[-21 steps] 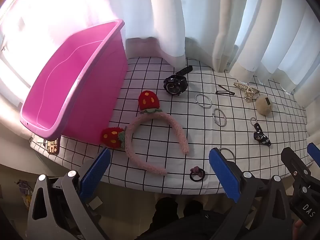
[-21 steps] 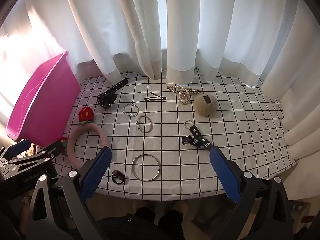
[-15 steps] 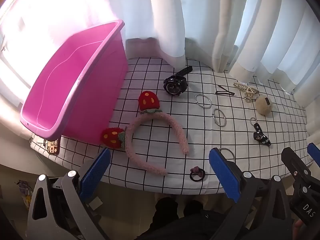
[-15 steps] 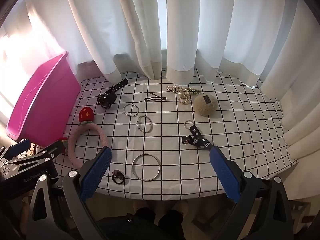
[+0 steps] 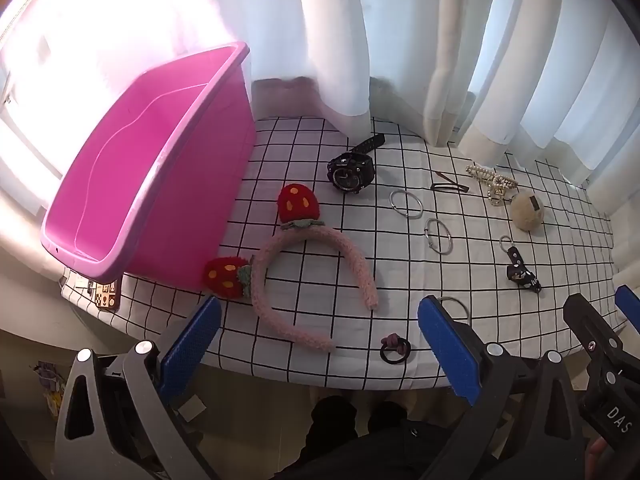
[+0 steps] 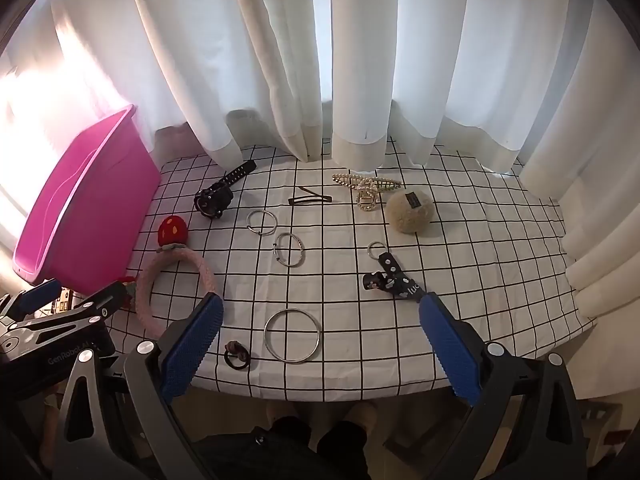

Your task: Organize jewelry

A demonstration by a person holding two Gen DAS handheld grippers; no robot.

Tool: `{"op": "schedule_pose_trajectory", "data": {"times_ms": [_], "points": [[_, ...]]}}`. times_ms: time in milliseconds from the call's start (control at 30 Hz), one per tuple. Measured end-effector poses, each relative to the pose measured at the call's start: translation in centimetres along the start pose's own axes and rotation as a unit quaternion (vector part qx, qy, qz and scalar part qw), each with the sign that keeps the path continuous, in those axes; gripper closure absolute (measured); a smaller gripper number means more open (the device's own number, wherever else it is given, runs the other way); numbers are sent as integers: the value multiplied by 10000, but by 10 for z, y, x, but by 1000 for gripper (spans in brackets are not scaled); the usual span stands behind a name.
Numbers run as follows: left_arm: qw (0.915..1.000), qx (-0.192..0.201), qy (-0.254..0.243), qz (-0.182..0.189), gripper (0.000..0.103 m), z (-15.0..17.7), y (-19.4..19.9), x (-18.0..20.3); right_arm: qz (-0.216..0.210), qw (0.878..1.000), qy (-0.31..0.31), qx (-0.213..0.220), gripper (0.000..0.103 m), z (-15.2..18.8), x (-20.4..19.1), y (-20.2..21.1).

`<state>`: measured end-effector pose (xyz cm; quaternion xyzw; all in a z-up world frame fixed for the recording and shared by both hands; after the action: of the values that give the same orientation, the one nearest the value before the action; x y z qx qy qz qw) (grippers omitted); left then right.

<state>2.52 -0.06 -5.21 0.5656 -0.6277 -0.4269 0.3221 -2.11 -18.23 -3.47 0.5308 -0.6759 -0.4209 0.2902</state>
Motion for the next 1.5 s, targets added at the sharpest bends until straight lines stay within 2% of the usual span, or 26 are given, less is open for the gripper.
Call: {"op": "schedule_pose_trajectory", "data": {"times_ms": [1500], "points": [[10000,-19,33,-64,6,1,0,-8,-73,10000,32,54,9,0,-2,1]]}}
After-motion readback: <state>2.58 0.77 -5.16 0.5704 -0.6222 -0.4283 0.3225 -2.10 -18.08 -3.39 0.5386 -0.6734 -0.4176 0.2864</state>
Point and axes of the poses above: each gripper's, at about its wrist camera, not at the fingertips, and y roughly against the way its jaws point, x to its right, z to its underside, the point moved 6 cm from there along -y, roughly the way its jaws point
